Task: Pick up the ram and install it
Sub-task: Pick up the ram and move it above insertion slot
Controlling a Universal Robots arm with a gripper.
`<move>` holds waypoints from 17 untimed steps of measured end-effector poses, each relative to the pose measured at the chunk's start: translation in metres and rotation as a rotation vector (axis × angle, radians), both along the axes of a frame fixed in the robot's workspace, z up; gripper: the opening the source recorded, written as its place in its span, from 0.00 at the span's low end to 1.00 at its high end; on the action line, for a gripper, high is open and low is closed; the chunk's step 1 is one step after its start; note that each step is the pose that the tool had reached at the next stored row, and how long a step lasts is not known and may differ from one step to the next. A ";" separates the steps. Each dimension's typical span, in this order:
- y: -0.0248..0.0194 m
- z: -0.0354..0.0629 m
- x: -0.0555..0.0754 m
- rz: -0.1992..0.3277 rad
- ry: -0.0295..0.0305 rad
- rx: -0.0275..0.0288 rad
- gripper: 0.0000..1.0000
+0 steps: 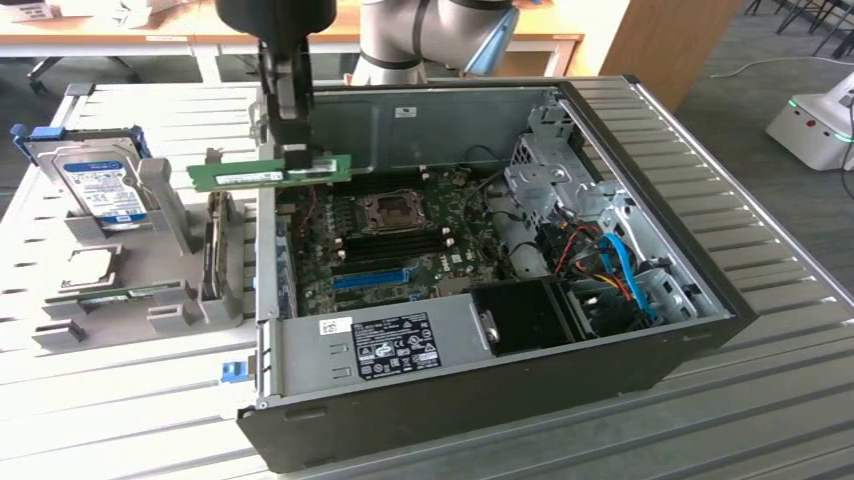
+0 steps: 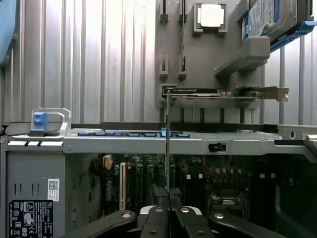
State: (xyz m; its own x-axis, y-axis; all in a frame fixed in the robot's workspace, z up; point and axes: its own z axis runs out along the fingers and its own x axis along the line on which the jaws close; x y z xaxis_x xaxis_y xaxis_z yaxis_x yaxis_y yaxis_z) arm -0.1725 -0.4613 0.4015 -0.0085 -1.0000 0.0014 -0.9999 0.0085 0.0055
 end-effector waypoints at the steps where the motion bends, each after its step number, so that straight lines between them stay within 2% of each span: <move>1: 0.0000 0.0000 0.002 0.000 0.0000 0.0000 0.12; 17: 0.0000 0.0000 0.041 0.000 0.0001 -0.0001 0.12</move>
State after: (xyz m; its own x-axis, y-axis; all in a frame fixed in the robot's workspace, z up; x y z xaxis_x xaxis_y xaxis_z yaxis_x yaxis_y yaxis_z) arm -0.1315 -0.4613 0.4015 -0.0086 -1.0000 0.0015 -0.9999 0.0086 0.0057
